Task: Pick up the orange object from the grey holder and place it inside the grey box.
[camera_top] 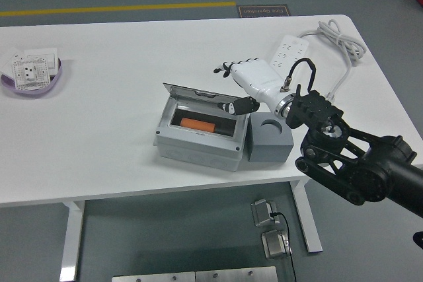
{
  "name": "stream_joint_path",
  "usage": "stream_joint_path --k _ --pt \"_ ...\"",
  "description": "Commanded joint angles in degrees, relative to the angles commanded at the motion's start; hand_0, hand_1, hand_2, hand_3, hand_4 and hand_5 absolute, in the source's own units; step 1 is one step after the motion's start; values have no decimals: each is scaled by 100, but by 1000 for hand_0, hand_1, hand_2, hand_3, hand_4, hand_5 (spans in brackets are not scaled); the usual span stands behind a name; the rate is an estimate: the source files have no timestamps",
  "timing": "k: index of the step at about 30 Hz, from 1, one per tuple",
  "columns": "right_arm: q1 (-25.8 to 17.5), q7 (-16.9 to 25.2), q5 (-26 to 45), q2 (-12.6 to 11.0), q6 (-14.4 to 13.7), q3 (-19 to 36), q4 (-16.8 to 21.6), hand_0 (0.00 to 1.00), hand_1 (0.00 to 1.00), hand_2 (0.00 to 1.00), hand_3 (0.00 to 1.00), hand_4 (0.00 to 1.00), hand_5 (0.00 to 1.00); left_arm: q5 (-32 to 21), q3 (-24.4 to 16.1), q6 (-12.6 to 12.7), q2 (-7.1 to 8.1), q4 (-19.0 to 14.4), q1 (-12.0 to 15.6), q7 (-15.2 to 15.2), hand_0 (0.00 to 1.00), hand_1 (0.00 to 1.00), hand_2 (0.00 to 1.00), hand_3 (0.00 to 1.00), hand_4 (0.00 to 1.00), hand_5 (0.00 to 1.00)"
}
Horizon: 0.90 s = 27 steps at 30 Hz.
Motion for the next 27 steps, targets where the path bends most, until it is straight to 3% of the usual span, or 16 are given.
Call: stream_joint_path --k 12,14,20,27 --pt "88 -123 438 -319 216 19 739 678 666 730 858 828 376 5 -11 1 2 0 1 7 691 683 684 803 726 363" --pt "146 -156 665 -383 368 32 812 678 666 730 858 828 376 19 -21 0 0 0 1 12 691 683 684 803 726 363" --pt "220 -187 1176 -557 673 208 859 672 665 733 863 833 384 25 -33 1 18 0 -10 10 691 683 684 803 727 363" --pt "173 -166 1339 -582 743 529 751 665 665 733 860 835 388 46 -51 1 37 0 1 27 691 683 683 803 727 363"
